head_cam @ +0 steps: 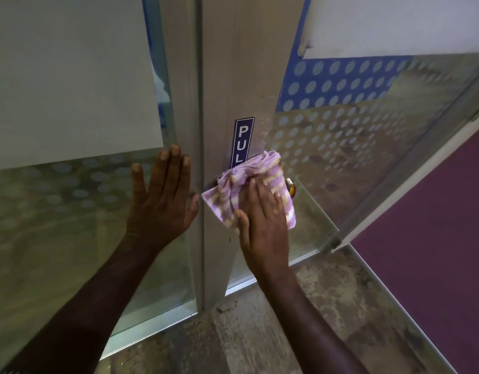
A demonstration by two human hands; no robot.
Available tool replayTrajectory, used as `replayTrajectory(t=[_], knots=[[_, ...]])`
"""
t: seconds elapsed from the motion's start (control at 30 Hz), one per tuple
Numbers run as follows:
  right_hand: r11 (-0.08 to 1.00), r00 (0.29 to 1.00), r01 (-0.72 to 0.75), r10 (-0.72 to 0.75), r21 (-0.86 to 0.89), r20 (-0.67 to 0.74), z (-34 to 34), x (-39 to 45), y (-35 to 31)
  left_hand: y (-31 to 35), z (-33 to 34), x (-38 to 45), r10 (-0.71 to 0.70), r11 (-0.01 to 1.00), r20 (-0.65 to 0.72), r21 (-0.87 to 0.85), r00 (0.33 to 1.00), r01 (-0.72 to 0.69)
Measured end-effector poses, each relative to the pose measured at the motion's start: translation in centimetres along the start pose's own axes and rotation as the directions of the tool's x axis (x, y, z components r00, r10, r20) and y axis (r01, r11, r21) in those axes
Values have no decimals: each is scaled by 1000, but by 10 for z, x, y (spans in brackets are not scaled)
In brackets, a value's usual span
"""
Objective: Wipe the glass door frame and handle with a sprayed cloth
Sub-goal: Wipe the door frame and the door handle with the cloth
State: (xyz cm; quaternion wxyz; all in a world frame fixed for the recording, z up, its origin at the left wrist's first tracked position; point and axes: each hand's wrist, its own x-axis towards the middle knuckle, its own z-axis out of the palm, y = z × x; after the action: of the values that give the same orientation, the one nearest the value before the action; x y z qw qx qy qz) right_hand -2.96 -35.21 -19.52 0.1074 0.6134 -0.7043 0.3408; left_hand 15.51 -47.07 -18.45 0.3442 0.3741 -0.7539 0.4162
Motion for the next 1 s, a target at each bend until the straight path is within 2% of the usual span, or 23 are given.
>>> replayTrajectory(t=[0.1, 0.2, 0.33, 0.43, 0.53, 0.6, 0.7, 0.8, 0.9, 1.0], knots=[[984, 999, -44, 44, -171, -3, 14, 5, -8, -1, 1, -1, -1, 1000, 0, 1, 1000, 1], [951, 1000, -6, 4, -310, -5, 31, 4, -4, 0, 2, -2, -13, 1000, 5, 8, 1000, 13], [952, 973, 185, -212, -246, -92, 28, 1, 25, -1, 2, -4, -2, 1000, 27, 17, 1000, 1], [925, 929, 350, -363, -147, -73, 17, 6, 47, -3, 0, -5, -1, 1000, 45, 16, 999, 0], [852, 854, 518, -520, -71, -16, 4, 17, 75, -1, -1, -4, -20, 999, 49, 35, 999, 19], [823, 823, 568, -567, -33, 22, -6, 22, 82, 0, -3, -4, -30, 999, 54, 38, 998, 28], [869, 864, 494, -495, 41, 89, -19, 23, 69, -1, -3, -3, -29, 998, 61, 52, 998, 26], [942, 943, 327, -331, 79, 41, -25, 15, 46, 0, -5, -2, -36, 998, 65, 55, 997, 32], [993, 998, 66, -63, -95, 30, -9, 9, 22, 1, -6, 0, -36, 999, 76, 39, 996, 33], [964, 997, -56, 67, -260, 30, 17, 11, 4, 0, -7, 0, -40, 998, 75, 45, 996, 37]])
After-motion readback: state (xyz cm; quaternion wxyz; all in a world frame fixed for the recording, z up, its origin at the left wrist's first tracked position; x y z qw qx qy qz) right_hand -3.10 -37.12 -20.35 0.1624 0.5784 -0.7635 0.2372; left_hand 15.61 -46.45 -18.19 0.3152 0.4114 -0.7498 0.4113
